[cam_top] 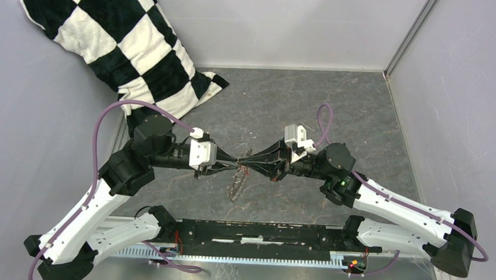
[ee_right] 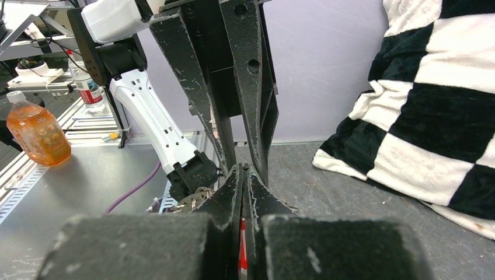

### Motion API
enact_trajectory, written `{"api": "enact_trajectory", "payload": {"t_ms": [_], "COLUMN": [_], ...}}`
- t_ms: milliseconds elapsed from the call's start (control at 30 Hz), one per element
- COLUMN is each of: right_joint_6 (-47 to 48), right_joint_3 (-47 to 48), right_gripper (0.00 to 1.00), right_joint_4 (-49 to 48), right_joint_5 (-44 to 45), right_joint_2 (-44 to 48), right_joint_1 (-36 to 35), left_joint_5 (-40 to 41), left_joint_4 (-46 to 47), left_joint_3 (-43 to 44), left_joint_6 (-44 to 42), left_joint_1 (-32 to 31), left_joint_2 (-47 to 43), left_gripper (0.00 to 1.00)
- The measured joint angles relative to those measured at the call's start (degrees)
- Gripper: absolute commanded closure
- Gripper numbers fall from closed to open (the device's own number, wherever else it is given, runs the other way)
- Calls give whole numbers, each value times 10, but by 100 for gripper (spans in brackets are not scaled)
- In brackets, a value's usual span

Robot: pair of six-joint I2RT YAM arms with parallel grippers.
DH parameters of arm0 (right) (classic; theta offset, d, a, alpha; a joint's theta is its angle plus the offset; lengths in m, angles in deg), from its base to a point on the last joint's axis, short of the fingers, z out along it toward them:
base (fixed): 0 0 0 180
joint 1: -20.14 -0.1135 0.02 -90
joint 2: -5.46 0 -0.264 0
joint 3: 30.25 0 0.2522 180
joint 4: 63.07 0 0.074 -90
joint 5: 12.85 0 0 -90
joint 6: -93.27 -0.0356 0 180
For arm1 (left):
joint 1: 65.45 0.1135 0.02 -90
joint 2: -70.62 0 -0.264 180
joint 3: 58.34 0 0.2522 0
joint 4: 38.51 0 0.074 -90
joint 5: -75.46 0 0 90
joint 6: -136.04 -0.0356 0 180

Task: Put the keys on the keyring
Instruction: Adjust the key on the keyring.

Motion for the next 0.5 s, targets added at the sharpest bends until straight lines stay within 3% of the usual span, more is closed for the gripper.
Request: {"api": "enact_trajectory", "payload": {"t_ms": [167,267,300,400,500], "right_joint_6": [-1,0,1,12,31], "right_joint_3": [0,0,0,15,60], "right_gripper": [99,100,98,79,71], "right_joint_4": [-1,-1,0,33,100], "right_joint_5": [0,0,0,0,-1], "right_joint_2": [0,0,0,0,-7], "right_joint_1": [-1,-2,-2,-3,-4], "left_joint_5": [9,12,14,19,22], "left_joint_4": [13,17,17,16,10], "left_joint_3": [0,-1,-2,-6,-6], "left_joint_6": [11,14,14,14,8], "left_joint_1": [0,0,0,0,0], "left_joint_2": [0,-1,-2,-8,-13], "left_gripper": [96,98,98,98,98]}}
